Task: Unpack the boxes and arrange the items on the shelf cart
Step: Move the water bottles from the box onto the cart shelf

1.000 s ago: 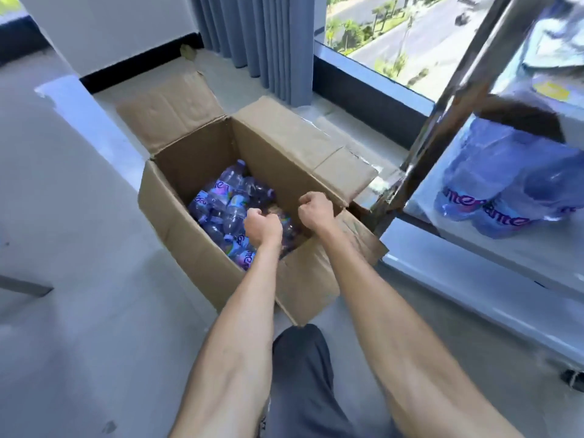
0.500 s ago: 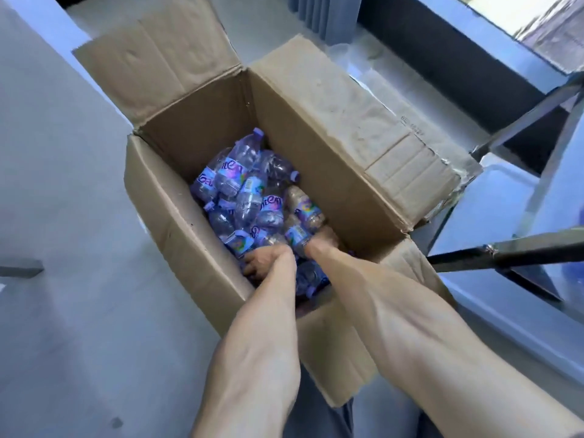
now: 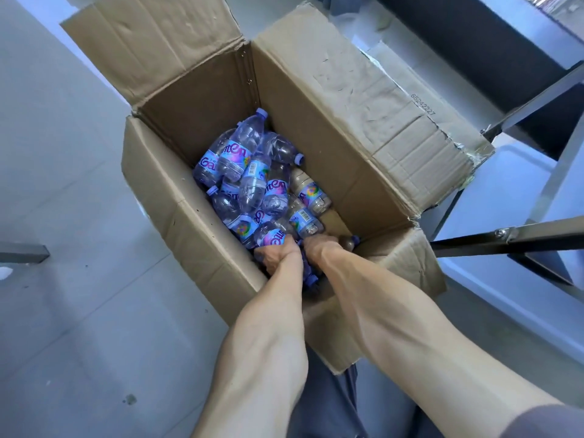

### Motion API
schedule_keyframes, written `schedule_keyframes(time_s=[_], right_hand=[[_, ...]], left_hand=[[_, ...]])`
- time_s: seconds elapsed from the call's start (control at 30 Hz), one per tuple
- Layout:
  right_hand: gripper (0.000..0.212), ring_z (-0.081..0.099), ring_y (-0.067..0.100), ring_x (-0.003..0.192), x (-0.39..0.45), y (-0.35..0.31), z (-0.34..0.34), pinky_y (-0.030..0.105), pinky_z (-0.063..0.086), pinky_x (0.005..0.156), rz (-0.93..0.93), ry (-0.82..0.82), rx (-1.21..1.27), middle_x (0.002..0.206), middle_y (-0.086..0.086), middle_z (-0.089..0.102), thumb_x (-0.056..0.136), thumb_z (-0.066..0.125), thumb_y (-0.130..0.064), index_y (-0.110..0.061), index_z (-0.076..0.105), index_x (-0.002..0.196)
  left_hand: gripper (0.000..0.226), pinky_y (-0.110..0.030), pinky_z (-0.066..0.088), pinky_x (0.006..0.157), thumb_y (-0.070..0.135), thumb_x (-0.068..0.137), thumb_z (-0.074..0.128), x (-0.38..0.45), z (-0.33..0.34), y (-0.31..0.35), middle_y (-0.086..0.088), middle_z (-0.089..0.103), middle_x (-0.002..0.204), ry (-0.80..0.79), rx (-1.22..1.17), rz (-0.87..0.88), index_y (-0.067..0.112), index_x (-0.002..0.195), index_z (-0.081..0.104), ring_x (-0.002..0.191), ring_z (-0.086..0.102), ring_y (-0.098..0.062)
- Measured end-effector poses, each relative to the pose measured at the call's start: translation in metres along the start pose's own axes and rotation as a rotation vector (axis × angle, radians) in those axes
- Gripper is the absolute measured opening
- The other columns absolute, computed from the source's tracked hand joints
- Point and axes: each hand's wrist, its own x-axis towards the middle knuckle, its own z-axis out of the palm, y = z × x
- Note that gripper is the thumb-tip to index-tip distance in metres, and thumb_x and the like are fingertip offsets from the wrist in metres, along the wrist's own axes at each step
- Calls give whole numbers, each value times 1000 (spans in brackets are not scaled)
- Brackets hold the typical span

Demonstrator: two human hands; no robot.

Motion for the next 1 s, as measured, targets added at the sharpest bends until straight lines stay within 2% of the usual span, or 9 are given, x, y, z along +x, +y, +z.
schedule_keyframes(time_s=[0.13, 0.23, 0.3, 0.4, 0.57, 0.67, 0.73, 0.87, 1.0], right_hand=[[41, 56, 28, 122, -15, 3, -25, 39, 47, 98, 17, 193, 218, 133, 10, 57, 92, 59, -27, -15, 49, 130], [73, 64, 31, 110, -39, 13, -53, 35, 52, 85, 110, 409, 546, 118, 13, 64, 65, 84, -38, -9, 49, 122], [79, 64, 34, 105, -60, 14, -65, 36, 51, 83, 119, 522, 692, 112, 14, 65, 60, 82, -46, -15, 46, 123], [68, 61, 34, 99, -98, 13, -76, 36, 47, 83, 91, 729, 864, 103, 11, 61, 60, 67, -53, -31, 48, 121], [56, 65, 31, 93, -181, 32, -74, 31, 46, 77, 126, 1043, 1180, 95, 10, 70, 60, 73, -52, -22, 53, 103], [57, 66, 27, 85, -239, 56, -59, 28, 45, 72, 68, 1228, 1331, 88, 3, 70, 59, 76, -53, -20, 54, 99], [58, 63, 20, 78, -278, 74, -44, 24, 43, 67, 25, 1292, 1434, 83, -7, 64, 57, 74, -54, -20, 54, 99], [66, 59, 13, 82, -344, 105, 0, 23, 42, 70, -8, 1352, 1643, 92, -9, 62, 56, 72, -58, -17, 57, 106], [62, 60, 12, 82, -391, 130, 56, 28, 46, 74, -24, 1384, 1820, 90, -10, 62, 54, 74, -57, -19, 60, 102]], left_hand=[[83, -43, 45, 92, 48, 72, 76, -13, -16, 9, -23, 57, 129, -2, -32, 62, 5, 133, 41, 117, 56, -40], [83, -42, 44, 92, 56, 70, 75, -28, -32, 23, -22, 59, 126, -6, -98, 122, 6, 130, 46, 116, 55, -41], [84, -43, 44, 92, 58, 70, 74, -44, -43, 34, -22, 59, 128, -19, -181, 147, 7, 131, 47, 117, 55, -41], [82, -44, 44, 93, 59, 72, 72, -78, -58, 49, -22, 59, 128, -65, -377, 176, 5, 130, 51, 117, 56, -41], [79, -37, 44, 95, 57, 75, 70, -139, -93, 48, -13, 60, 132, -134, -585, 380, 13, 137, 51, 118, 58, -31], [64, -27, 43, 78, 50, 66, 74, -185, -121, 26, 1, 67, 111, -268, -703, 513, 16, 119, 62, 101, 63, -21], [49, -22, 46, 69, 44, 60, 74, -218, -139, 2, 8, 68, 95, -379, -830, 575, 18, 101, 65, 85, 65, -14], [31, -24, 53, 73, 21, 71, 77, -266, -162, -61, 4, 69, 93, -550, -922, 714, 15, 100, 67, 75, 64, -6], [50, -33, 53, 75, 6, 68, 79, -303, -176, -127, -3, 64, 93, -747, -976, 690, 3, 114, 59, 75, 60, -11]])
